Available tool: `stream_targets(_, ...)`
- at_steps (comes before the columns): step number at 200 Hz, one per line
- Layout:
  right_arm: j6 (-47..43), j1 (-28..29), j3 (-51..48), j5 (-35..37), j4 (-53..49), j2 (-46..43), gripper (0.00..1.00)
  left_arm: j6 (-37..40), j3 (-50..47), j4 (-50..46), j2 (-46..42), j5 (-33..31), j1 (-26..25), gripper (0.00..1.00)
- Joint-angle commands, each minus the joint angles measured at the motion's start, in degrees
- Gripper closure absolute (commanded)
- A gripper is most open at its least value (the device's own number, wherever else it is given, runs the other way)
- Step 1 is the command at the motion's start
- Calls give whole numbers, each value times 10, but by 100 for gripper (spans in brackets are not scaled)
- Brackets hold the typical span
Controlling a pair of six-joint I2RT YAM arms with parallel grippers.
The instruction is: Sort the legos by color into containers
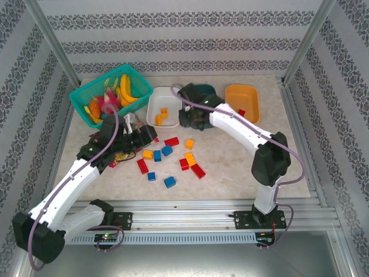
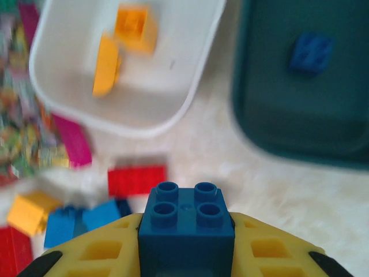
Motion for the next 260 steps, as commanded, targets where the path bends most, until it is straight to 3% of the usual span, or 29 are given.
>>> stream_targets(1, -41, -49, 29, -56, 12, 58, 77, 8, 41, 67, 63, 14, -15, 29)
stream_targets(52, -67, -124, 168, -141, -33, 210, 78, 8, 124, 98, 178, 0, -30, 29)
stream_targets(100, -61, -135, 217, -166, -78, 277, 76, 16, 171, 83, 227, -8, -34, 29)
stream_targets(136, -49, -145, 213, -160, -75, 283, 63, 15, 171, 55, 232, -23, -36, 30)
stream_targets(150, -53, -146, 217, -157, -75, 275, 53, 14, 169, 44, 226, -32, -36, 29)
stream_targets(169, -59, -143, 227, -154, -77, 257, 47, 19, 169, 31, 220, -37, -38, 30)
stream_targets(223, -60, -134, 222, -134, -70, 157, 48, 31, 179, -26, 193, -58, -39, 30)
stream_targets(260, -69, -111, 85, -117, 26, -1, 48, 65, 192, -96, 164, -65, -39, 30)
